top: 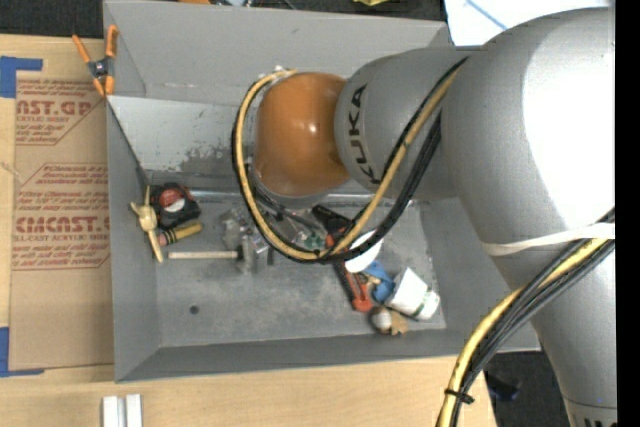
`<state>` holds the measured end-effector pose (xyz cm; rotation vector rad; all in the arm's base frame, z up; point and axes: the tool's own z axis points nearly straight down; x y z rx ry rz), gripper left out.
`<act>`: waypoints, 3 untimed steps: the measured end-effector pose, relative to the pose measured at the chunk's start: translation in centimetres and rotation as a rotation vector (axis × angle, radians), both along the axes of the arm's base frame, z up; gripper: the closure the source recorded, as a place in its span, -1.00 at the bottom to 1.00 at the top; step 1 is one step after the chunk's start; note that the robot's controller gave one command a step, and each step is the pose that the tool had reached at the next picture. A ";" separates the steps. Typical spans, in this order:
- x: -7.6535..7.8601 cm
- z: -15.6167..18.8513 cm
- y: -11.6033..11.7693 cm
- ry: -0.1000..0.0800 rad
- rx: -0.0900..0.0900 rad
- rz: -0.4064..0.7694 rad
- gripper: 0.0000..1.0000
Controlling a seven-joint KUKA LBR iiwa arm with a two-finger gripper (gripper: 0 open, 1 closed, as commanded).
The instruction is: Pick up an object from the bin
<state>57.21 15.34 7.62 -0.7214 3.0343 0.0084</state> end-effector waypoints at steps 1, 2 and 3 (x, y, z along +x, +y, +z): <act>0.0 0.0 0.0 0.000 0.001 0.001 1.00; -1.0 12.2 1.2 0.001 -0.001 0.046 1.00; -0.8 16.4 1.9 0.007 -0.002 0.035 1.00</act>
Offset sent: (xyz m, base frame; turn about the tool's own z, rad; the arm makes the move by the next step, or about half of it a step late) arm -0.0106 0.0127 0.1326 -0.0506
